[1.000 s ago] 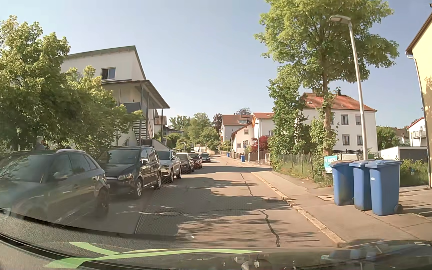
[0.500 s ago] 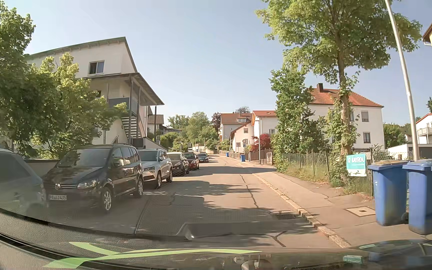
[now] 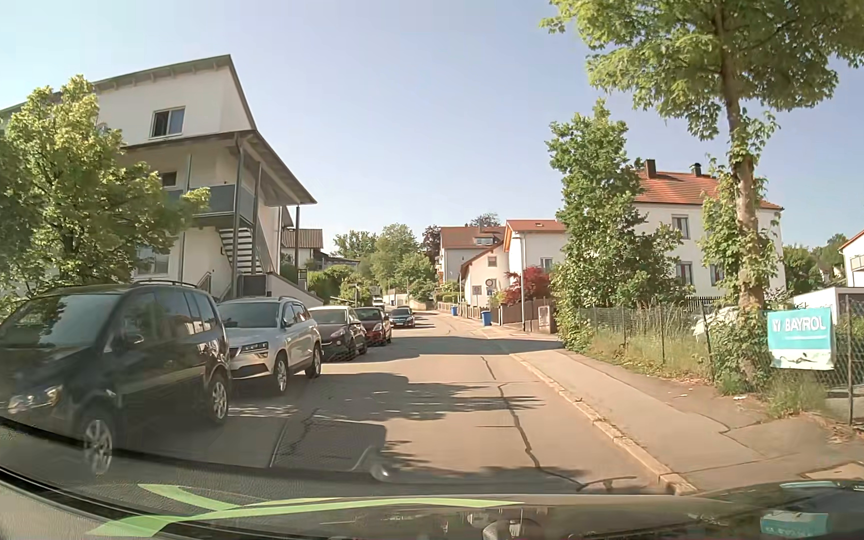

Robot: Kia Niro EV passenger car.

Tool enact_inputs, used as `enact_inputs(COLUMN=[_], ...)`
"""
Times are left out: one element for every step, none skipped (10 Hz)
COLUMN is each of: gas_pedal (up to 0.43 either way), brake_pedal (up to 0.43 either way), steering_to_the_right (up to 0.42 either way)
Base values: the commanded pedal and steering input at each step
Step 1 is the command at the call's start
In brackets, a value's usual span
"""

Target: Follow the waypoints while adhering to traffic rules and regulations

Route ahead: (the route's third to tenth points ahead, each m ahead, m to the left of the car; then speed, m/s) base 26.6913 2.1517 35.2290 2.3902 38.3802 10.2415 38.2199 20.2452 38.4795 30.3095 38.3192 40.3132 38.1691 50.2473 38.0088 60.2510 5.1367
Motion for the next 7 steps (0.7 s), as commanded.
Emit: enact_inputs(gas_pedal=[0.209,0.189,0.189,0.189,0.189,0.189,0.177], brake_pedal=[0.000,0.000,0.000,0.000,0.000,0.000,0.000], steering_to_the_right=[0.000,0.000,0.001,0.000,0.000,0.000,0.001])
